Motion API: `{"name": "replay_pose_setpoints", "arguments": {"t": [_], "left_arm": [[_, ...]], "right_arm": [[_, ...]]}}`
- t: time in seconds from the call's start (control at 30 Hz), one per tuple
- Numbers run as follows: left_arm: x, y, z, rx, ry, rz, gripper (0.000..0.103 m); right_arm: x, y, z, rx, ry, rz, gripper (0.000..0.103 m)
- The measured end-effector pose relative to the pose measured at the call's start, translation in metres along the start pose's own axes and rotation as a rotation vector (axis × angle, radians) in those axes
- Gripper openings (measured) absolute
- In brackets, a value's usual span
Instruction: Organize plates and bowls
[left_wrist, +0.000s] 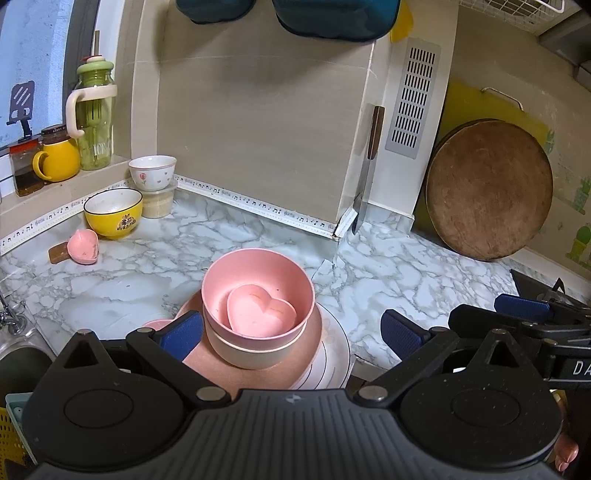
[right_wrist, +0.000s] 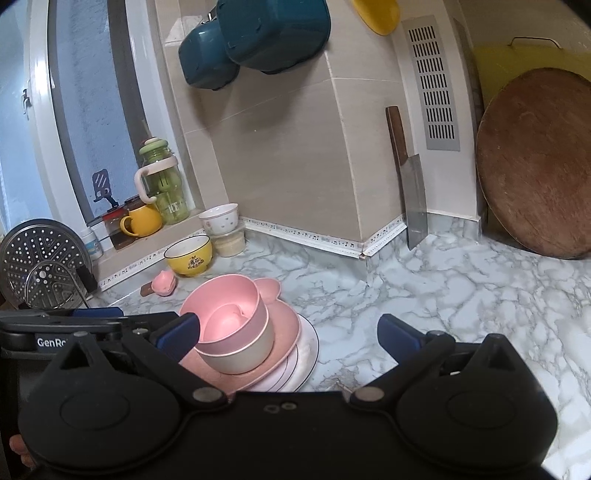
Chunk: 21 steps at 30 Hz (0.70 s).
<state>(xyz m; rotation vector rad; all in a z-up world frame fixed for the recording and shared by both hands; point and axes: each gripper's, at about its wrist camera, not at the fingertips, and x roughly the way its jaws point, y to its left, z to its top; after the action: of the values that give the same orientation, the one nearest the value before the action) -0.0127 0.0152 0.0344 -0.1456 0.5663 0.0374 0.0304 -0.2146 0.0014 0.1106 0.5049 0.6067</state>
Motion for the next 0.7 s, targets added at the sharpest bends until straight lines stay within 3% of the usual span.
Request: {"name": "replay_pose_setpoints", "arguments": {"t": [0.7], "left_arm": [[0.0009,-0.0014,-0.0019,0.010,0.008,-0.022,0.103]], "right_arm": [[0.0025,-0.0033,-0.0013,0.036,0.019,-0.025,0.103]]}}
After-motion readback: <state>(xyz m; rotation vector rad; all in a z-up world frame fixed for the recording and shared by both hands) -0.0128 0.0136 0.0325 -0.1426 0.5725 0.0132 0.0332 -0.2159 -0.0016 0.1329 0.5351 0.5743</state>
